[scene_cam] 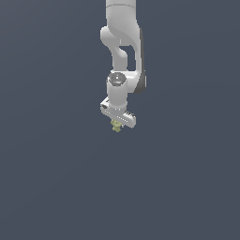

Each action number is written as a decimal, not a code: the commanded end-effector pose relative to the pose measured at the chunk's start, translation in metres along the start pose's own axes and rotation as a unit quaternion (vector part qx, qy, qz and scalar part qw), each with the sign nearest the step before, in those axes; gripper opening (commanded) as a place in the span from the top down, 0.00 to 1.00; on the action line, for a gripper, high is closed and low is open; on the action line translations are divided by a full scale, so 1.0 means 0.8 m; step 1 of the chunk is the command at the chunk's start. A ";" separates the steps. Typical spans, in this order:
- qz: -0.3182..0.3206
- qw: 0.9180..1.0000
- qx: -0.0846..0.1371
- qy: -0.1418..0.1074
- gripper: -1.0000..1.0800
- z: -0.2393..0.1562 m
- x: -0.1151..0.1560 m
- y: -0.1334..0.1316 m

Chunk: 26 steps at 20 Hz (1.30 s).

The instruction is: Pick up the object and move it to a goal position.

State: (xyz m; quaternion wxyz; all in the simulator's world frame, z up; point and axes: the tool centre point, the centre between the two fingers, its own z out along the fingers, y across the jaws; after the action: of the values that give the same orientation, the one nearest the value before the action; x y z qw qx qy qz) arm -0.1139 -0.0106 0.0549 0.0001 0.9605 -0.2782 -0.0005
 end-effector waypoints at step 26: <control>0.001 1.000 0.000 0.000 1.00 -0.276 0.070 0.051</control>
State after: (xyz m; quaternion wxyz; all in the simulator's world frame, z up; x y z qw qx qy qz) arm -0.0899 -0.0707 0.2604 0.0001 0.9603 -0.2791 0.0003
